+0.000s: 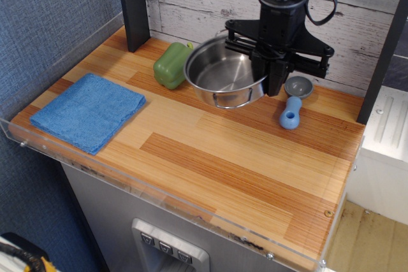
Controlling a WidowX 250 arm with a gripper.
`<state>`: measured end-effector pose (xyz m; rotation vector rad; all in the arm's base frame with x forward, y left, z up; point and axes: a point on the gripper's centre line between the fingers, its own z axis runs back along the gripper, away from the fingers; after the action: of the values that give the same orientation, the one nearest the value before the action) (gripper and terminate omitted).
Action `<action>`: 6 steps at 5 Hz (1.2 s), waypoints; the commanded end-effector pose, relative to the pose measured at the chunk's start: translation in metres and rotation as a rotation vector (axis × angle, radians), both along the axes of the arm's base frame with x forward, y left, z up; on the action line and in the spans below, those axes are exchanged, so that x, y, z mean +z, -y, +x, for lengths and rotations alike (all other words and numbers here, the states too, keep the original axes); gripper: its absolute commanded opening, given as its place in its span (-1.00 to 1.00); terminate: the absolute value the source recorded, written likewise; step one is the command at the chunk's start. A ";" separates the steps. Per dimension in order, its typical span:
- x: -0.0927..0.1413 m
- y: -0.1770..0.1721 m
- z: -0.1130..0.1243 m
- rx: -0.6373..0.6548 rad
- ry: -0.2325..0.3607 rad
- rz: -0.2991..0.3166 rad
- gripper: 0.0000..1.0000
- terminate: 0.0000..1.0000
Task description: PICK UP THE VESSEL AND PUT ANOTHER SIDE OF THE TABLE
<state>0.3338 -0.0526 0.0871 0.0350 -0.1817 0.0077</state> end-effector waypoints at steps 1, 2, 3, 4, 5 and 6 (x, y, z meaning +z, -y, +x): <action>-0.005 -0.010 0.022 0.065 0.028 0.033 -1.00 -1.00; -0.017 -0.013 0.026 0.077 -0.003 0.022 -1.00 -1.00; -0.027 -0.019 0.026 0.090 -0.026 0.016 -1.00 -1.00; -0.037 -0.025 0.031 0.105 -0.039 0.013 -1.00 -1.00; -0.042 -0.028 0.037 0.113 -0.035 0.020 -1.00 -1.00; -0.046 -0.029 0.042 0.116 -0.038 0.017 -1.00 -1.00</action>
<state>0.3698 -0.0266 0.0241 0.0696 -0.0887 0.1147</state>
